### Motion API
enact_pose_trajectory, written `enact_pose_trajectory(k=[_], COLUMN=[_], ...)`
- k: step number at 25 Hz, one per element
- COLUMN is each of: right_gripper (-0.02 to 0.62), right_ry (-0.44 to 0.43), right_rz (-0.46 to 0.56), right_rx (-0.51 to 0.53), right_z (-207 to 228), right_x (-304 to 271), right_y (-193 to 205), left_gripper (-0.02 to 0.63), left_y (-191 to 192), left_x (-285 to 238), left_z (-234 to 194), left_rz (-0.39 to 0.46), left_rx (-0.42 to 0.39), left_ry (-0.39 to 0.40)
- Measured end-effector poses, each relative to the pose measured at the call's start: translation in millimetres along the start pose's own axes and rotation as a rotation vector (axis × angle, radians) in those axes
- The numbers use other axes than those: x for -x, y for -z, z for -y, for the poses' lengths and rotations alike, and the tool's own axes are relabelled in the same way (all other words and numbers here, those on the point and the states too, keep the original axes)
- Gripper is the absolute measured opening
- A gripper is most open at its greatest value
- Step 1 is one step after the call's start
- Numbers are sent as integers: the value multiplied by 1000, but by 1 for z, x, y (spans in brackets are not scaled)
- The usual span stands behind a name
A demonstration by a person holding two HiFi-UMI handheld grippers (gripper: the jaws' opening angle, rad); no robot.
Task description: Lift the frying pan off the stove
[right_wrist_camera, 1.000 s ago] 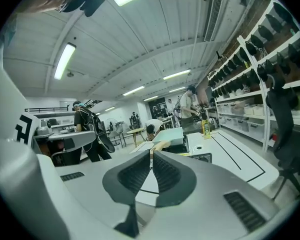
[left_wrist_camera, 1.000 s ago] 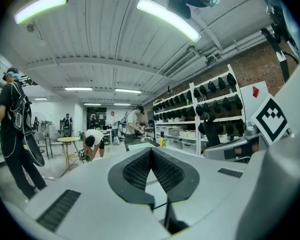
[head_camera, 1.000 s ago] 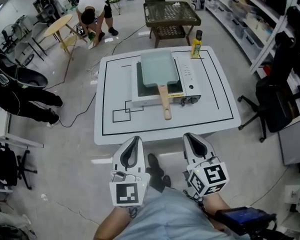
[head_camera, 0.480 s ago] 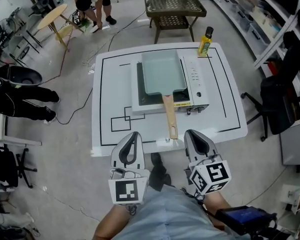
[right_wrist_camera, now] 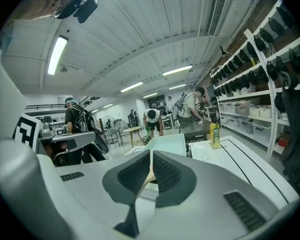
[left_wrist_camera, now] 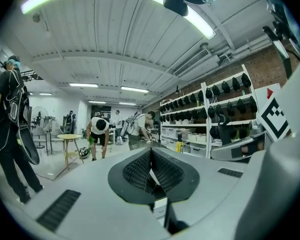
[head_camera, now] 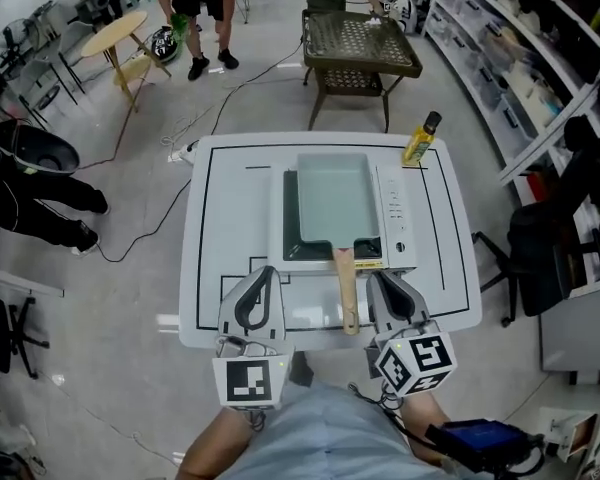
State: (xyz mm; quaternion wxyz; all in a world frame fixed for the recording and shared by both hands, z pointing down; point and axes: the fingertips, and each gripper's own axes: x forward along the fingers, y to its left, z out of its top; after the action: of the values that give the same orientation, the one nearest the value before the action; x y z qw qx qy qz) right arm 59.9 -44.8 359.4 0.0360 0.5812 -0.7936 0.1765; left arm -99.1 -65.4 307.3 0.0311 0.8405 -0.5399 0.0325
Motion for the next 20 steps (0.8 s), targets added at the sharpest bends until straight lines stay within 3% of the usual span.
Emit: enact_pose_trajectory(k=[7, 12, 20], right_gripper=[51, 51, 51], right_ry=[17, 20, -67], right_rz=[34, 24, -21], right_rx=[3, -23, -95], right_z=[14, 32, 51], right_x=[-27, -37, -56], right_y=[-27, -29, -20], left_gripper=[18, 18, 18], left_y=[-16, -9, 3], left_x=[-37, -56, -82], left_z=[-8, -2, 13], left_rz=[22, -17, -75], left_rx=[-17, -22, -20], left_ry=[27, 31, 6])
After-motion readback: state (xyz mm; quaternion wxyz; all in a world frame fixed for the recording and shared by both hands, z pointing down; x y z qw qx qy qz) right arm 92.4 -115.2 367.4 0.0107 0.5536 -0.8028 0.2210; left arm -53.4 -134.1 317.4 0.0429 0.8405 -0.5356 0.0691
